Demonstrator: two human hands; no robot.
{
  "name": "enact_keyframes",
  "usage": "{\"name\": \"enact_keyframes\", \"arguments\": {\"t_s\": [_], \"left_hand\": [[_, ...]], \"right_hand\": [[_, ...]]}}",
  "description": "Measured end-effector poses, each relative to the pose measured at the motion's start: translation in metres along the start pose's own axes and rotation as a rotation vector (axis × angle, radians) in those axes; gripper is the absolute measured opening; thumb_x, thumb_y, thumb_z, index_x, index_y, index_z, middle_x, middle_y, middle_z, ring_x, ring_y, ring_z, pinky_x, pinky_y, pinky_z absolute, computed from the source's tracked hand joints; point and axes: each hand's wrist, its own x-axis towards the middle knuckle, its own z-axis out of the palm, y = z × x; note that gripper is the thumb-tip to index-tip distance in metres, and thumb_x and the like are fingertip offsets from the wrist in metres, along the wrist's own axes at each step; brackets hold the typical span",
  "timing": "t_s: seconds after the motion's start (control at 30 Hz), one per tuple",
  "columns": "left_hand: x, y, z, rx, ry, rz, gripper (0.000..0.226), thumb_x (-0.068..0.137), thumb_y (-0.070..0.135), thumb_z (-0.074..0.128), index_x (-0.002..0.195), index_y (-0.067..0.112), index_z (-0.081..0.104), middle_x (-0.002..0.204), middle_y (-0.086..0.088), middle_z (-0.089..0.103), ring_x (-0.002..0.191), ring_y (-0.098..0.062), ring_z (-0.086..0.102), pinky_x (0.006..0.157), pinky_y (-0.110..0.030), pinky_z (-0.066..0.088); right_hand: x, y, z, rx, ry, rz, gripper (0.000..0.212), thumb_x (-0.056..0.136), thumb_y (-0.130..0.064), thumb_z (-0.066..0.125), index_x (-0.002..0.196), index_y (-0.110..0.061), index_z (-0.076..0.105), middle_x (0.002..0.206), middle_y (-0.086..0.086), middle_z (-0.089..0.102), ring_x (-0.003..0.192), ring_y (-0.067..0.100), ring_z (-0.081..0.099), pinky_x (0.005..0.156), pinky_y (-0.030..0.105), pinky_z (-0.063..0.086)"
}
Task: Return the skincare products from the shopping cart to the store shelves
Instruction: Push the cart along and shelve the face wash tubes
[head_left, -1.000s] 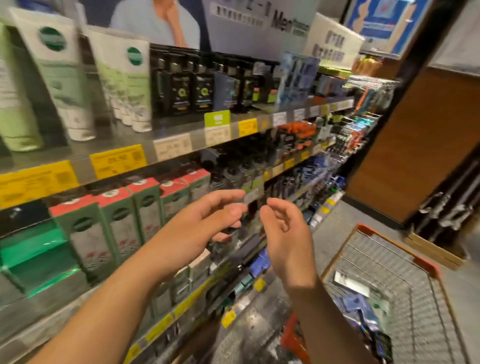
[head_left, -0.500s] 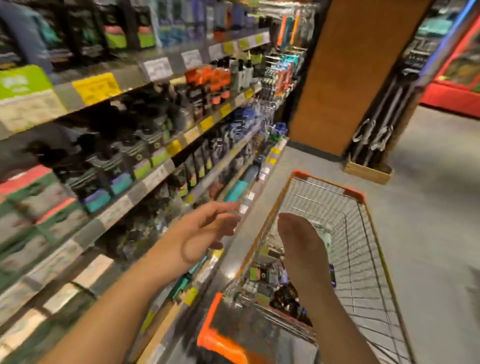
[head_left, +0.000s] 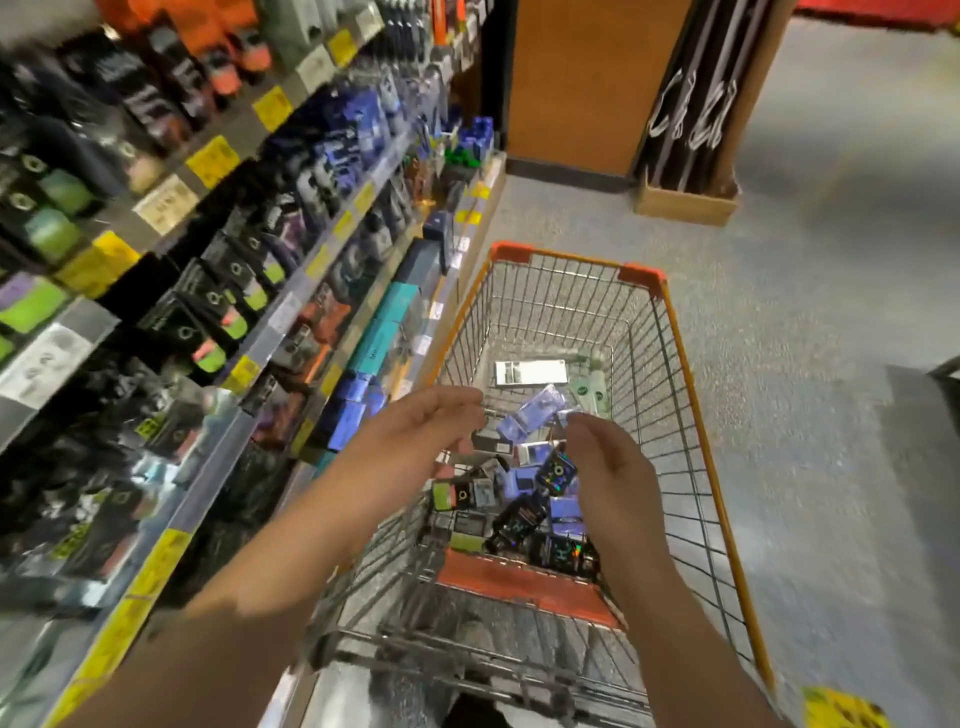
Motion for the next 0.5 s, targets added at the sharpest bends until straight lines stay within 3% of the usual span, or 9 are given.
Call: {"name": "enact_keyframes", "arguments": {"t_s": [0.13,0.3,0.5], "left_hand": [[0.036,-0.012,0.025,-0.007,0.019,-0.069,0.018,0.098,0.029,0.063,0.113,0.029,0.073,0.114,-0.003,0.076,0.091,-0.01,0.07,0.09,-0.037,0.055],[0.07,-0.027,0.037,0.004,0.073,-0.165,0.015,0.098,0.026,0.065,0.107,0.03,0.075,0.111,0.0,0.076,0.096,-0.018,0.07,0.086,-0.039,0.057],[0.111,-0.05,0.041,0.002,0.081,-0.229,0.014,0.097,0.028,0.066,0.108,0.03,0.075,0.107,0.001,0.078,0.097,-0.02,0.072,0.084,-0.039,0.059]], "right_hand": [[0.034,0.027,-0.016,-0.008,0.054,0.071,0.02,0.102,-0.039,0.062,0.119,-0.037,0.071,0.118,-0.022,0.07,0.109,-0.003,0.063,0.087,0.025,0.05],[0.061,0.049,-0.028,-0.043,0.095,0.12,0.019,0.102,-0.041,0.059,0.117,-0.037,0.071,0.117,-0.018,0.071,0.109,0.002,0.065,0.095,0.034,0.052],[0.084,0.079,-0.024,-0.099,0.073,0.196,0.02,0.103,-0.046,0.056,0.12,-0.041,0.065,0.116,-0.019,0.066,0.108,0.004,0.062,0.091,0.031,0.048]]}}
